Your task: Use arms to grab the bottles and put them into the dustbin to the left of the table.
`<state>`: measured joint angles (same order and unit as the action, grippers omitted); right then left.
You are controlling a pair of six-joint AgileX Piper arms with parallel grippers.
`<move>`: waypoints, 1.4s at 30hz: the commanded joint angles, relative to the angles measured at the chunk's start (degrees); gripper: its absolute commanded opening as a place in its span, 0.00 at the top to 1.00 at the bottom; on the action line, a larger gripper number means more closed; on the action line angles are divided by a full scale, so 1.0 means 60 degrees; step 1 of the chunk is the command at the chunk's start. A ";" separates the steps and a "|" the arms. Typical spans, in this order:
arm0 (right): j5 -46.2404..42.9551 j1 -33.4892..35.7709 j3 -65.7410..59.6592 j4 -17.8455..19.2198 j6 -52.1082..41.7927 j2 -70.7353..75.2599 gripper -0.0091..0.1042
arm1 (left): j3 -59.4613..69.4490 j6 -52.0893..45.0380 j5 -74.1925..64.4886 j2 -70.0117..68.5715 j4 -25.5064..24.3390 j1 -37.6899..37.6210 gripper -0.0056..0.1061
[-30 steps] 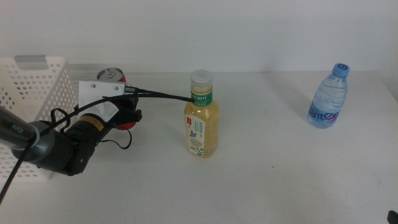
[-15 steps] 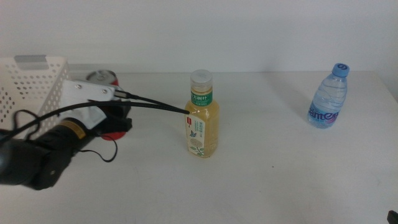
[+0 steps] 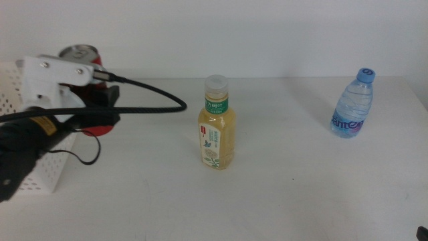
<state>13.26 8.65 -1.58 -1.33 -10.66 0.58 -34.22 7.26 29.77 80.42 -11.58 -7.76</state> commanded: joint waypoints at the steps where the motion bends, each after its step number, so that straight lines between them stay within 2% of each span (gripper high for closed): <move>1: -0.0728 -0.0066 0.0072 0.0059 -0.0084 0.0258 0.34 | -0.0272 0.0350 0.0420 -0.1032 0.0159 -0.0016 0.97; 8: -0.0728 -0.0066 0.0072 0.0059 -0.0084 0.0258 0.34 | -0.0831 0.0088 -0.2912 -0.2816 0.0254 0.0050 0.98; 12: -0.0728 -0.0066 0.0072 0.0059 -0.0084 0.0258 0.34 | -0.1828 0.0020 -0.5189 -0.2927 0.0245 0.0872 0.99; 17: -0.0728 -0.0057 0.0072 0.0059 -0.0084 0.0258 0.34 | -0.2936 -0.0209 -0.6172 -0.2874 0.0259 0.1752 0.99; 22: -0.0728 -0.0057 0.0072 0.0059 -0.0084 0.0258 0.34 | -0.4487 -0.1904 -0.8365 -0.2230 0.1211 0.2444 0.99; 27: -0.0728 -0.0057 0.0072 0.0059 -0.0084 0.0258 0.34 | -0.5572 -0.3350 -0.9197 -0.1221 0.2478 0.3460 0.99; 33: -0.0728 -0.0057 0.0072 0.0059 -0.0084 0.0258 0.34 | -0.6866 -0.4814 -1.0537 0.0209 0.3433 0.4341 0.99; 37: -0.0728 -0.0057 0.0072 0.0059 -0.0084 0.0258 0.34 | -0.7577 -0.5500 -1.1309 0.1140 0.3965 0.4489 0.99; 42: -0.0728 -0.0057 0.0072 0.0059 -0.0084 0.0258 0.34 | -0.8675 -0.5538 -1.2475 0.2257 0.3999 0.4489 0.99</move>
<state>13.26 8.65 -1.58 -1.33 -10.66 0.58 -82.22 -25.88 -46.70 95.15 10.97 19.15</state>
